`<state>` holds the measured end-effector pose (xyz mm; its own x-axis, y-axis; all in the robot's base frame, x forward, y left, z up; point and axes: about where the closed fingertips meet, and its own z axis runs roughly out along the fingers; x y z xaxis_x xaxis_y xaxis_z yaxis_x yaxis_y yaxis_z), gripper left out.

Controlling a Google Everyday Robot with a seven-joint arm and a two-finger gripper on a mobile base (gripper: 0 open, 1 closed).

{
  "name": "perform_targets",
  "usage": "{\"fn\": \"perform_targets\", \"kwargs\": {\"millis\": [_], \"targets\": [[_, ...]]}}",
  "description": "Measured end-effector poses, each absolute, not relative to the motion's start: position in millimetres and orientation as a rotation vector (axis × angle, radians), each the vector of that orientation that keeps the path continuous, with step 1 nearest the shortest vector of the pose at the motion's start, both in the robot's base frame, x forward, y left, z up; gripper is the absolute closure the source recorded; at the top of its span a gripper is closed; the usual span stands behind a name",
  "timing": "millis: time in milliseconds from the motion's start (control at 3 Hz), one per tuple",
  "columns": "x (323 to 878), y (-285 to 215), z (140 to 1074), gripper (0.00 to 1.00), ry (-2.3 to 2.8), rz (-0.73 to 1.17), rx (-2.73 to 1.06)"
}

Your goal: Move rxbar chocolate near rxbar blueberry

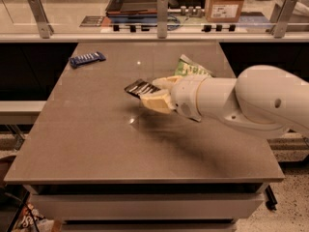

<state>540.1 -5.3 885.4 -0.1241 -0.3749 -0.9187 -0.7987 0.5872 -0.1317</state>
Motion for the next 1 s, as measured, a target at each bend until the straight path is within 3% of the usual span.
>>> {"fn": "perform_targets", "kwargs": {"millis": [667,1000], "targets": [[613.6,0.9,918.1,1.00,1.680,0.495,-1.126],[645.5,31.9,918.4,1.00,1.636,0.577,-1.289]]}}
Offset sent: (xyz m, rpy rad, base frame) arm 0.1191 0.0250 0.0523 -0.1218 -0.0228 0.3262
